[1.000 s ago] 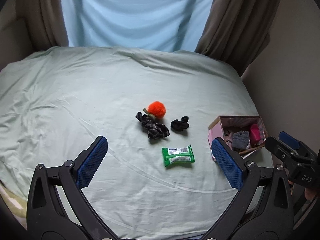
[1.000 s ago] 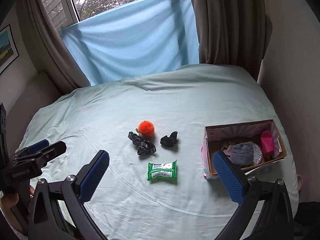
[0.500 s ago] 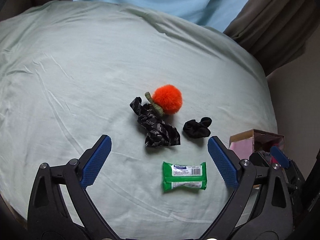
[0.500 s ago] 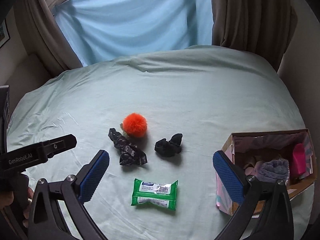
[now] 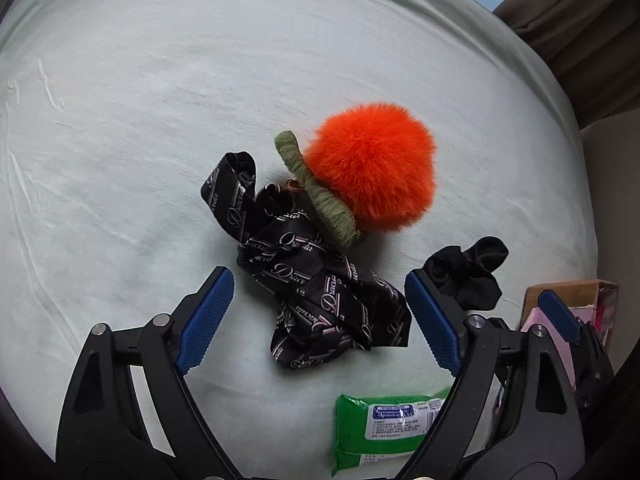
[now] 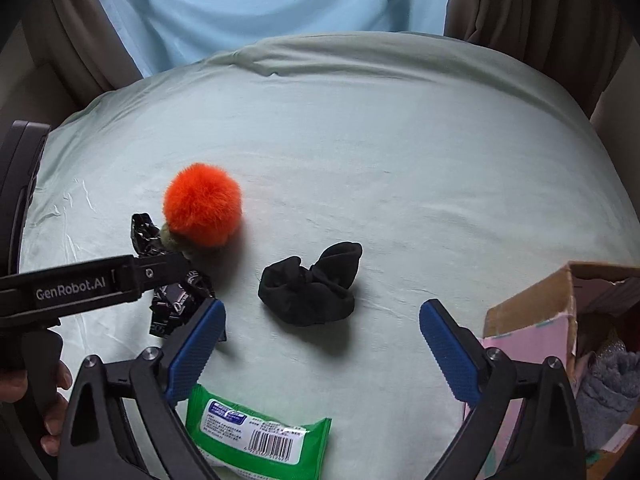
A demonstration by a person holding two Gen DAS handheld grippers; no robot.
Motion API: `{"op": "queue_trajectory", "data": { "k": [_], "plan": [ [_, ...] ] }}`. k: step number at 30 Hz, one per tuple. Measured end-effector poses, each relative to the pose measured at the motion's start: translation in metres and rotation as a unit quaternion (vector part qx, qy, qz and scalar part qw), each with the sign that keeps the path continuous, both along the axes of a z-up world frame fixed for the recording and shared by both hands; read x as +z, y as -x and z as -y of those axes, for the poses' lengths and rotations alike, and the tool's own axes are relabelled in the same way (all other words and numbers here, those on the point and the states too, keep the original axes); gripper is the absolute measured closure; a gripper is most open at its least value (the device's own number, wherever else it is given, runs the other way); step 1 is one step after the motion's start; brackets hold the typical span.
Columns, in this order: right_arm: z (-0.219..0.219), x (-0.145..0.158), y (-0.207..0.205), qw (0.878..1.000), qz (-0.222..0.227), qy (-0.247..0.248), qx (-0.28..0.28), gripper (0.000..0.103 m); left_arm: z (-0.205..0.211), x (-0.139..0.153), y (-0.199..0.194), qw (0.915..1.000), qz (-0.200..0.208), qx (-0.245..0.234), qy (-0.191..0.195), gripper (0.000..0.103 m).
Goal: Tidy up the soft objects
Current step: 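Grasp the black ribbon with the left tool while the right tool grasps the black scrunchie, then carry the black ribbon and black scrunchie with both tools over the cardboard box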
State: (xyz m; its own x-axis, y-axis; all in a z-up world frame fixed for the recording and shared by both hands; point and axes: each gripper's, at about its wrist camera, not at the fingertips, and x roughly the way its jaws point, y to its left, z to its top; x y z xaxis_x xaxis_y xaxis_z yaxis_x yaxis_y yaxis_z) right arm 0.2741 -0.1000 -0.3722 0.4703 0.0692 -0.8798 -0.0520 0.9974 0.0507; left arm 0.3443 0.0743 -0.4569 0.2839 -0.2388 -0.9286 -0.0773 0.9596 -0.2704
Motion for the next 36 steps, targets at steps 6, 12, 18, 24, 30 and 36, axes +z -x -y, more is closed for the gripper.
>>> {"op": "queue_trajectory", "data": {
  "k": [6, 12, 18, 24, 30, 36],
  "plan": [
    [-0.004, -0.026, -0.017, 1.000, -0.011, -0.003, 0.019, 0.013, 0.002, -0.021, -0.009, 0.9998, -0.001, 0.013, -0.015, 0.024],
    [-0.010, -0.047, -0.028, 0.999, -0.025, 0.002, 0.033, 0.031, 0.007, -0.025, -0.013, 0.9993, 0.008, -0.003, -0.036, 0.041],
    [-0.023, -0.050, -0.026, 0.998, -0.017, 0.025, 0.059, 0.060, 0.001, -0.024, -0.010, 0.9994, 0.012, -0.005, -0.033, 0.055],
    [-0.025, -0.042, -0.021, 0.998, -0.007, 0.022, 0.061, 0.075, -0.005, -0.014, -0.008, 0.9994, 0.020, -0.003, -0.027, 0.060],
    [-0.018, -0.021, -0.015, 0.999, 0.007, 0.014, 0.048, 0.076, -0.017, 0.011, 0.009, 0.9989, 0.038, -0.005, -0.026, 0.060],
    [-0.017, 0.014, 0.002, 0.999, 0.029, 0.008, 0.034, 0.076, -0.019, 0.049, 0.032, 0.9978, 0.061, -0.010, -0.022, 0.060]
  ]
}}
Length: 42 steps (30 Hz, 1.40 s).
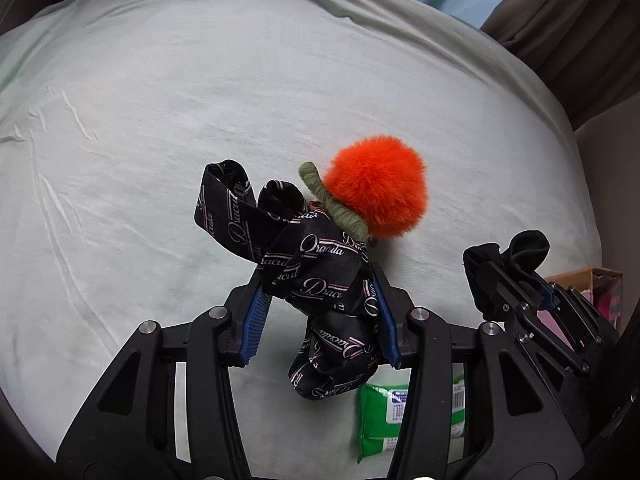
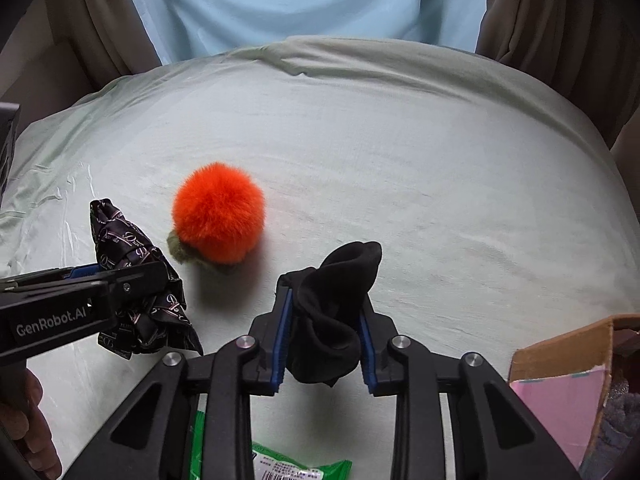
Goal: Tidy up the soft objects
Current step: 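Carry the black ribbon and black scrunchie with both tools over the cardboard box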
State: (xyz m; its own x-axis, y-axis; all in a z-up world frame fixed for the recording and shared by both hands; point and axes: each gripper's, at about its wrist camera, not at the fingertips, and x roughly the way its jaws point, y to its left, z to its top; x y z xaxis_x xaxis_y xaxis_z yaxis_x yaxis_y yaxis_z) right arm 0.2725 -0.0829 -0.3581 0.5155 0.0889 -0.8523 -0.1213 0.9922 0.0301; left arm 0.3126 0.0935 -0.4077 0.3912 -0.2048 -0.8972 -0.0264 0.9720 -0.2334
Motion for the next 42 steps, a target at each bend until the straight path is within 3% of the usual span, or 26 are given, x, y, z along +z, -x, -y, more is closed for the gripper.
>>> {"op": "queue_trajectory", "data": {
  "k": [5, 14, 22, 32, 36, 42],
  "plan": [
    [-0.001, 0.050, 0.032, 1.000, 0.025, -0.009, -0.014, 0.076, -0.003, 0.052, 0.037, 0.9990, 0.038, -0.022, -0.007, 0.060],
    [-0.001, 0.169, 0.095, 0.996, 0.075, -0.021, -0.051, 0.076, -0.004, 0.159, 0.095, 0.9946, 0.085, -0.060, 0.002, 0.060],
    [0.024, 0.249, 0.141, 0.989, 0.091, -0.046, -0.110, 0.076, 0.024, 0.234, 0.136, 0.9875, 0.113, -0.109, 0.013, 0.060],
    [0.109, 0.299, 0.184, 0.982, 0.108, -0.026, -0.155, 0.076, 0.127, 0.281, 0.158, 0.9767, 0.138, -0.162, 0.026, 0.060],
    [0.159, 0.304, 0.191, 0.981, 0.101, -0.022, -0.164, 0.076, 0.184, 0.283, 0.162, 0.9750, 0.134, -0.174, 0.033, 0.060],
    [0.233, 0.289, 0.181, 0.984, 0.080, -0.020, -0.161, 0.076, 0.269, 0.258, 0.157, 0.9758, 0.116, -0.185, 0.019, 0.060]
  ]
}}
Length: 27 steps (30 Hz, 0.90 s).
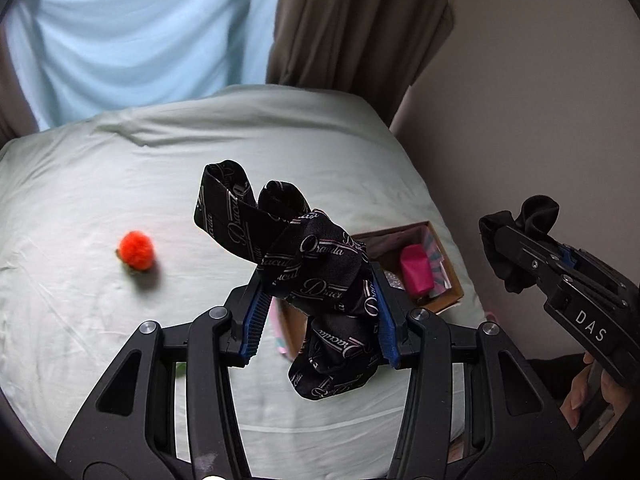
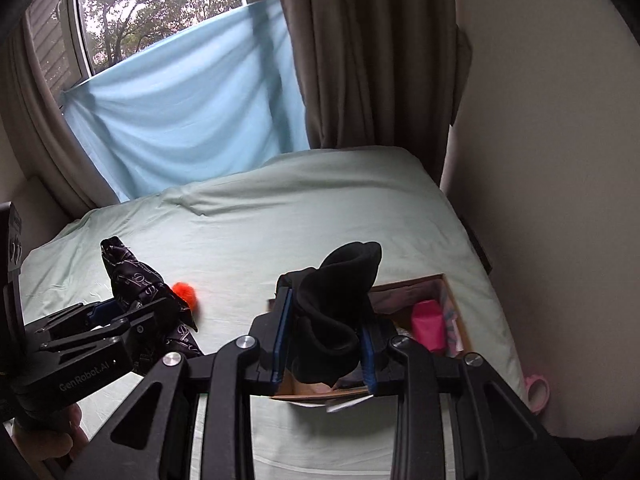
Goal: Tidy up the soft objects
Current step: 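Carry the black ribbon and black scrunchie with both tools over the cardboard box, then open both tools to drop the items into the box and withdraw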
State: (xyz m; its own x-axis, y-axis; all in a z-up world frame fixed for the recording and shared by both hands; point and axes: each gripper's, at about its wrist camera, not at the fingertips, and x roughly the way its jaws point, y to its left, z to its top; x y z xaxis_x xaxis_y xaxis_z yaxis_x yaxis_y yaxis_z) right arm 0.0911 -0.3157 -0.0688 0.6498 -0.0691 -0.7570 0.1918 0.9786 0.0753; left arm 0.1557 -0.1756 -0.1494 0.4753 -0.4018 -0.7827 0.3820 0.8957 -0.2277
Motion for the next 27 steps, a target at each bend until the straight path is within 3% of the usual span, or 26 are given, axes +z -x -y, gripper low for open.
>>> {"op": "queue_trajectory", "data": {
  "k": [5, 12, 18, 24, 27],
  "plan": [
    [0.056, -0.031, -0.023, 0.999, -0.030, -0.011, 0.013, 0.076, 0.049, -0.036, -0.017, 0.9992, -0.036, 0.012, -0.014, 0.060],
    [0.107, -0.092, -0.059, 0.995, -0.085, -0.034, 0.030, 0.076, 0.085, -0.099, -0.050, 0.9940, -0.097, 0.027, -0.043, 0.060],
    [0.129, -0.148, -0.088, 0.989, -0.129, -0.057, 0.035, 0.076, 0.100, -0.149, -0.069, 0.9853, -0.160, 0.039, -0.044, 0.060],
    [0.137, -0.181, -0.107, 0.984, -0.157, -0.075, 0.036, 0.076, 0.116, -0.177, -0.087, 0.9803, -0.189, 0.029, -0.049, 0.060],
    [0.135, -0.193, -0.117, 0.981, -0.170, -0.081, 0.039, 0.076, 0.121, -0.189, -0.094, 0.9750, -0.218, 0.024, -0.034, 0.057]
  ]
}}
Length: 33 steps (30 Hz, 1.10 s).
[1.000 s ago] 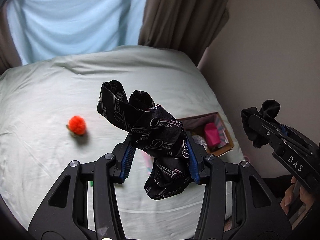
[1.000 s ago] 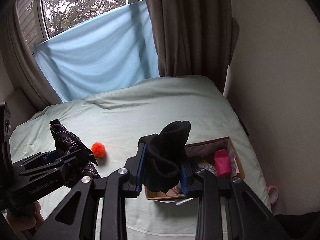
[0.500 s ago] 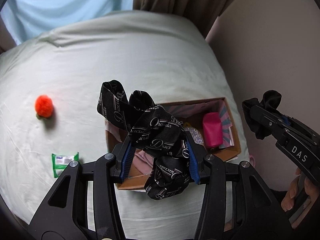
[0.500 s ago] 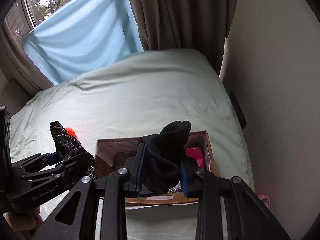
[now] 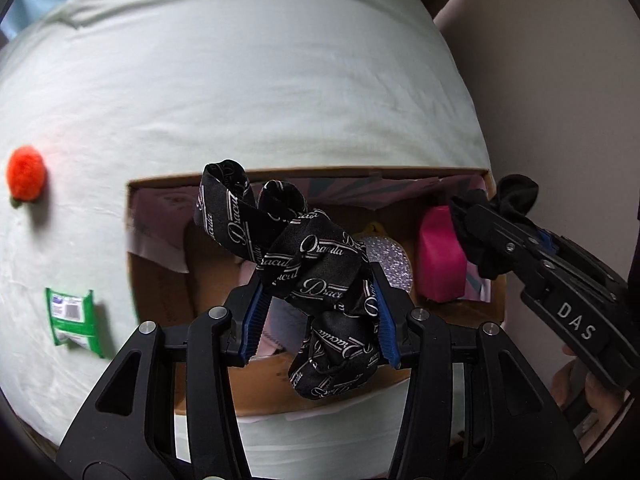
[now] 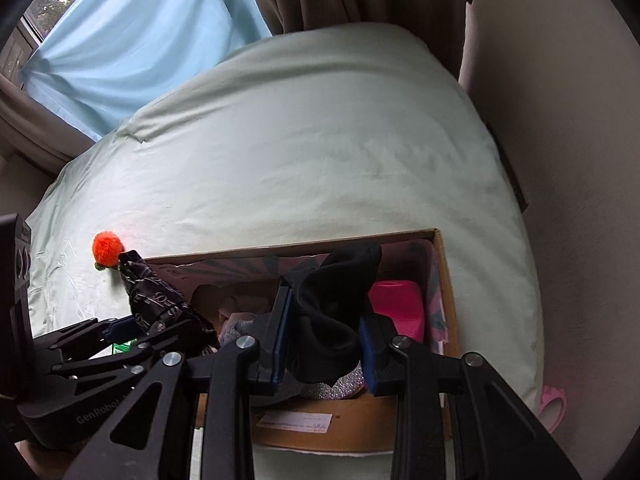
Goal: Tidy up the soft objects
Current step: 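Open both tools to drop the items into the box and withdraw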
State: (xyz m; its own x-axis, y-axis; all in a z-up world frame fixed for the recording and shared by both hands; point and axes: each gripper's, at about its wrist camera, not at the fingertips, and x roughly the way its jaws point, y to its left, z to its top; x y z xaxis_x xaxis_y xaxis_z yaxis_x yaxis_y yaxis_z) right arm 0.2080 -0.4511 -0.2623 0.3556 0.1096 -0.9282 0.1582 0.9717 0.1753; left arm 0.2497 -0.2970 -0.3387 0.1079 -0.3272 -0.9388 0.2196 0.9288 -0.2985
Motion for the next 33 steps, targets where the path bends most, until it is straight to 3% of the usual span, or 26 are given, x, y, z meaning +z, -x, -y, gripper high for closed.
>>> {"op": "queue_trajectory", "data": {
  "k": [1, 3, 4, 5, 6, 8, 19, 27, 33],
  "plan": [
    [0.000, -0.004, -0.003, 1.000, -0.005, -0.001, 0.002, 0.076, 0.000, -0.003, -0.002, 1.0000, -0.005, 0.003, 0.001, 0.053],
    [0.000, -0.013, -0.009, 1.000, -0.021, -0.013, 0.003, 0.072, 0.001, -0.005, -0.005, 0.9999, -0.007, 0.005, -0.014, 0.025],
    [0.002, -0.017, -0.012, 0.999, -0.027, -0.023, 0.000, 0.065, 0.000, -0.004, -0.004, 0.9995, -0.003, 0.010, -0.030, 0.020],
    [0.004, -0.020, -0.013, 0.999, -0.028, -0.025, -0.008, 0.053, -0.003, -0.003, -0.003, 0.9993, 0.001, 0.011, -0.035, 0.010],
    [0.008, -0.021, -0.013, 0.999, -0.025, -0.032, -0.014, 0.027, -0.006, -0.004, -0.002, 0.9994, 0.002, 0.011, -0.034, 0.003],
    [0.013, -0.021, -0.012, 0.999, -0.022, -0.046, -0.016, 0.000, -0.012, -0.005, 0.001, 0.9992, -0.001, 0.015, -0.037, 0.003],
    [0.012, -0.013, -0.006, 0.998, -0.006, -0.054, -0.013, 0.000, -0.032, 0.009, 0.011, 0.9984, 0.010, 0.029, -0.046, 0.003],
    [0.001, 0.022, 0.009, 0.999, 0.024, -0.042, 0.000, 0.000, -0.048, 0.044, 0.029, 0.9978, 0.036, 0.037, -0.040, 0.003],
    [-0.016, 0.055, 0.025, 0.999, 0.046, 0.000, 0.023, 0.000, -0.067, 0.080, 0.052, 0.9957, 0.071, 0.045, -0.039, 0.003]
  ]
}}
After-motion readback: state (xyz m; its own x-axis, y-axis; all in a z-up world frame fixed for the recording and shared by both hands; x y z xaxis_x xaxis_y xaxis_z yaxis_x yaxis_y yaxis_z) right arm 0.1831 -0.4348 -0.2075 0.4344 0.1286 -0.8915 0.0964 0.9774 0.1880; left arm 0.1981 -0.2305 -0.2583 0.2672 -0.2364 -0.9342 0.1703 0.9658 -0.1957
